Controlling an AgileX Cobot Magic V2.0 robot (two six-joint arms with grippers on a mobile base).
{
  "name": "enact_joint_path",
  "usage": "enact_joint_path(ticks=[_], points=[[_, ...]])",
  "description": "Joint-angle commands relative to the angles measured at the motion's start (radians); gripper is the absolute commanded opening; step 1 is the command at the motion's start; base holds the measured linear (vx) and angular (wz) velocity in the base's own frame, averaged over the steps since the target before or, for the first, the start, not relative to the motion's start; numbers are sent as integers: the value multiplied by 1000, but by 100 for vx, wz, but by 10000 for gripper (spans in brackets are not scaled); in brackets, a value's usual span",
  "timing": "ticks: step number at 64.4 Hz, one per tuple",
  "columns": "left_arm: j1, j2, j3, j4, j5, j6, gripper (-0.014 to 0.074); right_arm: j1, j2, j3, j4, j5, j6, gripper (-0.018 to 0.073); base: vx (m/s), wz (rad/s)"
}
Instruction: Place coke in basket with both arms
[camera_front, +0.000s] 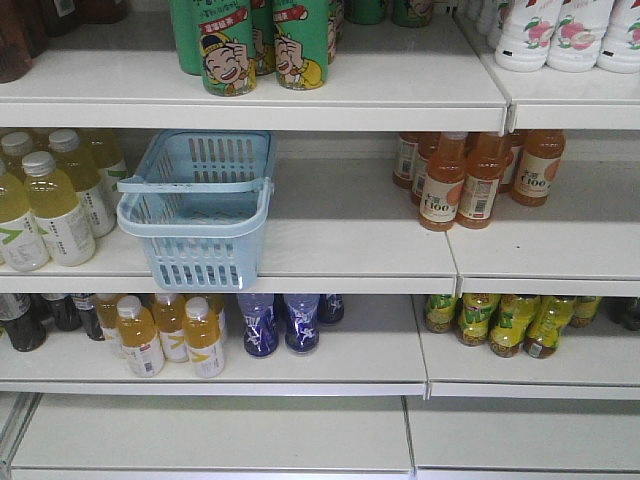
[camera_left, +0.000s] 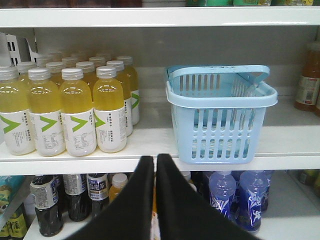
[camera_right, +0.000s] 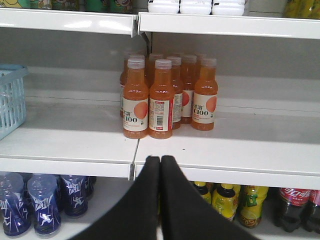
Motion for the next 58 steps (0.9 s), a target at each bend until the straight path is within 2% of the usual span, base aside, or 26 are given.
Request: enact_joint_path(ticks=[1,5,12,22,37,47,58], points=[[1,-19,-34,-22,-107,-17,-6,-5,-12,8,-4,-72,-6,-10,0,0],[1,-19,-36,-88,-123,-57,-6,-5,-12,8,-4,-72,-6,-10,0,0],[0,-18,-72,-154,-173,-79,-6,-5,-12,8,-4,-73,-6,-10,0,0],[1,26,-249,-132,-50,-70,-6,-5,-12,8,-4,-73,-6,-10,0,0],[1,316,-532,-109,187,-63,-6,-5,-12,8,-4,-73,-6,-10,0,0],[1,515,-645,-115,211,65,-6,-5,-12,8,-4,-73,-6,-10,0,0],[1,664,-673,-138,199,71,-6,-5,-12,8,-4,-73,-6,-10,0,0]])
